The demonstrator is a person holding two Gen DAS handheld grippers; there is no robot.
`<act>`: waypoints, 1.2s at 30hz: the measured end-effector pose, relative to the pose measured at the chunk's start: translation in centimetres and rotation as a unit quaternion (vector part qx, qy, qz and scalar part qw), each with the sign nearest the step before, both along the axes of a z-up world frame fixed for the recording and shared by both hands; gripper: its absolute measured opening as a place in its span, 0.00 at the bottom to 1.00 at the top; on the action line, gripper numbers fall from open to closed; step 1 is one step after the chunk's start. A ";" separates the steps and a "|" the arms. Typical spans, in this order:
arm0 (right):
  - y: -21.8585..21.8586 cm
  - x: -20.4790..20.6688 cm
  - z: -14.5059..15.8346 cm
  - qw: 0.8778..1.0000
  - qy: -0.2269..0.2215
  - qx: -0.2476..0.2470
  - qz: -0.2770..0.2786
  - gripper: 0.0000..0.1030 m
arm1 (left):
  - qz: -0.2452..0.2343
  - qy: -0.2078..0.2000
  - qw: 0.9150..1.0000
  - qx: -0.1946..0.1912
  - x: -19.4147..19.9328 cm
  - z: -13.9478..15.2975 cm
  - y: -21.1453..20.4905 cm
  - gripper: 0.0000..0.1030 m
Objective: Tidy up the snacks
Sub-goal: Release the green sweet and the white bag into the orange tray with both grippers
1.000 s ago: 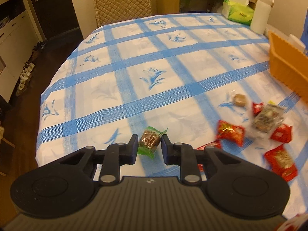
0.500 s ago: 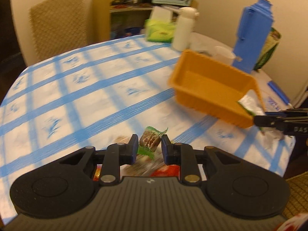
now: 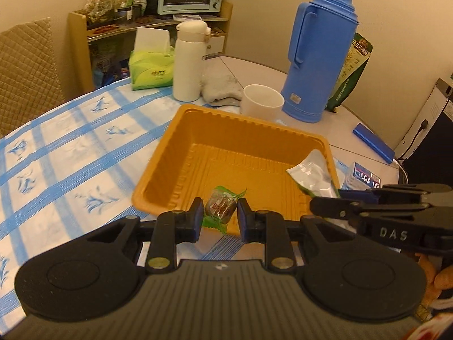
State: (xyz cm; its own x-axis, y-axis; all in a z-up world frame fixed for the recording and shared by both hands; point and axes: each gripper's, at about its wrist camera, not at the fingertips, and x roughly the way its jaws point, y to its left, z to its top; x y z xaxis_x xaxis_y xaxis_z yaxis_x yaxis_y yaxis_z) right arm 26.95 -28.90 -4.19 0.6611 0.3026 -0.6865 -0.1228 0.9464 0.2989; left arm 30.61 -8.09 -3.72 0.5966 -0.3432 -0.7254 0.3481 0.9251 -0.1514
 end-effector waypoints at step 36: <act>-1.6 5.9 -4.8 0.997 0.036 0.009 -0.065 0.60 | -0.014 0.037 0.999 0.028 6.2 -3.8 -3.3 0.22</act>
